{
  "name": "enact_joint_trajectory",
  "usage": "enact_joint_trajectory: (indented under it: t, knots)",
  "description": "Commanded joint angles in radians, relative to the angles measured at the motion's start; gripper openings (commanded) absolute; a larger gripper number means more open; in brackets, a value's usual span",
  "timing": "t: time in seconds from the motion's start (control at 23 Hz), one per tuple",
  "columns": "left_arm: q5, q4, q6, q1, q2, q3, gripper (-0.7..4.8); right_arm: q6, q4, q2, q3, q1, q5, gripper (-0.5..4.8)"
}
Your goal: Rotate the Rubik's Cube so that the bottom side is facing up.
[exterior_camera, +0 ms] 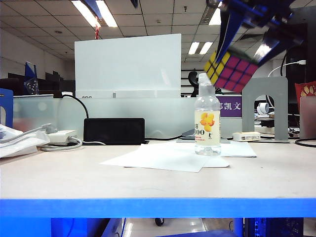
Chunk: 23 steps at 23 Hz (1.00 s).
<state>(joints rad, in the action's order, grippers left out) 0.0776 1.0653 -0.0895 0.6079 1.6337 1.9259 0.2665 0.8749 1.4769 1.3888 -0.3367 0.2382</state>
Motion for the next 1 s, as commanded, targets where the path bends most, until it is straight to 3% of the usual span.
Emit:
enact_joint_trajectory:
  t: [0.04,0.22,0.61,0.83,1.0]
  knots:
    - [0.014,0.019,0.003,0.007,-0.047,0.003,4.79,-0.010,-0.020,0.033,0.029,-0.014,0.002,2.83]
    - [0.011,0.050,-0.009,0.025,-0.098,0.003,4.79,-0.009,-0.012,0.110,0.077,-0.016,0.002,2.83]
    - [0.058,0.117,-0.010,0.188,-0.177,0.002,4.79,-0.039,0.090,0.336,0.216,-0.058,-0.065,2.83]
    - [0.061,0.147,0.004,0.193,-0.204,0.001,4.79,-0.039,0.122,0.423,0.223,-0.089,-0.080,2.83]
    - [0.060,0.177,0.004,0.193,-0.219,0.001,4.79,-0.021,0.050,0.438,0.224,-0.121,-0.080,2.83]
